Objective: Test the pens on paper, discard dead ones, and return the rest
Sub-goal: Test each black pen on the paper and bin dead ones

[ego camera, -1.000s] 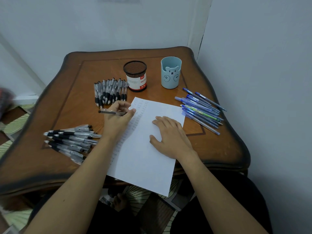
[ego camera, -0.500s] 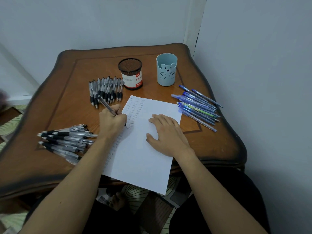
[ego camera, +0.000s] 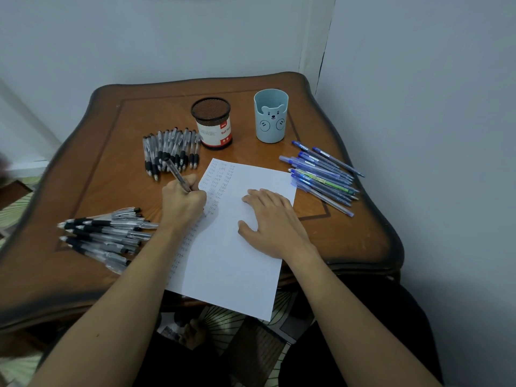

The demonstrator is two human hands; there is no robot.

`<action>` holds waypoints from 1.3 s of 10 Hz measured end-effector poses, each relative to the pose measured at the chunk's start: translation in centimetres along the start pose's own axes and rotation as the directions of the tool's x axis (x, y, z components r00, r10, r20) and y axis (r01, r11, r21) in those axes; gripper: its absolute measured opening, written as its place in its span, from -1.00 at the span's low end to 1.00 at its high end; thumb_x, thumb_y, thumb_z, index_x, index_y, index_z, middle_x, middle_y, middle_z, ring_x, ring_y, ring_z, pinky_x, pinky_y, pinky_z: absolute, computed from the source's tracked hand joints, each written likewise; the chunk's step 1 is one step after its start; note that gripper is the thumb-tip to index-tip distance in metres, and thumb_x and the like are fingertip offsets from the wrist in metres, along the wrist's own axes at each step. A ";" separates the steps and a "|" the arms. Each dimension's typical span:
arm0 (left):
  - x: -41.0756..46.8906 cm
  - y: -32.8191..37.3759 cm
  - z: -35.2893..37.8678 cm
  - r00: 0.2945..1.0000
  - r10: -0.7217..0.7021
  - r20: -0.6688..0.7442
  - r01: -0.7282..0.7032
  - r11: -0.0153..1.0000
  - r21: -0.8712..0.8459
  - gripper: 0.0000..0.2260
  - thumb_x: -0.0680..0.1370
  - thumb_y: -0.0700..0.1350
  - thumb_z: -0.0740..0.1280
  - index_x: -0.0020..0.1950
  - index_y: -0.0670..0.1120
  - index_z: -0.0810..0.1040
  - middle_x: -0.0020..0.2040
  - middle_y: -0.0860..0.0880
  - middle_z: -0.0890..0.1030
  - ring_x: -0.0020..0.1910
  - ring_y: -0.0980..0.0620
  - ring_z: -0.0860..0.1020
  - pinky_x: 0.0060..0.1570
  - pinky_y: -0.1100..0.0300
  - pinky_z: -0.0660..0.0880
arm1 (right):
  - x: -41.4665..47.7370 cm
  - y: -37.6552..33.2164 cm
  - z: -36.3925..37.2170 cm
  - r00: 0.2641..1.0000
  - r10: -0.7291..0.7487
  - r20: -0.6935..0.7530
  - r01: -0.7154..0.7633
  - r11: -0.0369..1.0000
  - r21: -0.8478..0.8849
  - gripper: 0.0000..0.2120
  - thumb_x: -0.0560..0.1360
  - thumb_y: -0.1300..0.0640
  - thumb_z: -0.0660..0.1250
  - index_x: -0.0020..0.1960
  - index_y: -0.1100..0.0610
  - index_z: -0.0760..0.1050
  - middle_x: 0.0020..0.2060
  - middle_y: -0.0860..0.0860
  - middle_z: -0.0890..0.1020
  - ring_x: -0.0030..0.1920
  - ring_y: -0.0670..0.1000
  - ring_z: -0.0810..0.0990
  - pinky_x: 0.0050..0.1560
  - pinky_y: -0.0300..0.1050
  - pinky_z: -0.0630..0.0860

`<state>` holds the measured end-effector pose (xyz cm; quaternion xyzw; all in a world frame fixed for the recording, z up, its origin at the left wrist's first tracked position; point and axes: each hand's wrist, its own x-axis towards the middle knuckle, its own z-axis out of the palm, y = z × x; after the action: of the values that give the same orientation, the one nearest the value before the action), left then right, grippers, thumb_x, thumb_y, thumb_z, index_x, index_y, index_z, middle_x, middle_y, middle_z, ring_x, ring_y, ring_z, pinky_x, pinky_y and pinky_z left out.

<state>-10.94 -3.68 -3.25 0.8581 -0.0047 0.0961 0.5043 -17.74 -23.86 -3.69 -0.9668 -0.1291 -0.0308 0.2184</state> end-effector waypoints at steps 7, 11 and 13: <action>-0.5 0.5 0.2 0.997 0.080 0.004 -0.080 0.996 0.040 -0.64 0.35 -0.47 0.25 -0.45 -0.11 0.21 -0.48 -0.07 0.28 -0.45 -0.01 0.25 -0.41 0.09 0.21 | 0.1 0.1 0.1 1.000 0.005 -0.002 -0.005 1.000 -0.014 -0.46 0.59 -0.17 0.17 0.50 0.01 0.29 0.53 -0.06 0.28 0.54 -0.04 0.15 0.54 -0.03 0.00; -0.2 -0.2 0.4 0.997 0.062 0.045 -0.063 0.998 0.009 -0.72 0.32 -0.43 0.25 -0.41 -0.16 0.20 -0.47 -0.14 0.25 -0.43 -0.03 0.25 -0.40 0.08 0.23 | 0.1 0.1 0.1 1.000 0.002 -0.010 -0.002 1.000 -0.007 -0.47 0.58 -0.17 0.18 0.49 0.01 0.31 0.52 -0.06 0.30 0.53 -0.04 0.17 0.53 -0.04 0.00; -0.4 -0.2 0.4 0.994 0.102 0.048 -0.103 0.995 0.011 -0.76 0.33 -0.41 0.22 -0.40 -0.22 0.18 -0.46 -0.12 0.25 -0.42 -0.03 0.23 -0.41 0.09 0.19 | 0.2 0.1 0.1 1.000 0.008 -0.006 -0.008 1.000 -0.010 -0.47 0.58 -0.17 0.18 0.50 0.01 0.31 0.52 -0.06 0.30 0.53 -0.04 0.16 0.54 -0.04 0.00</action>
<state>-11.22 -4.00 -3.68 0.8622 -0.0598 0.1017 0.4926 -17.47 -23.86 -3.84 -0.9682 -0.1246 -0.0335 0.2142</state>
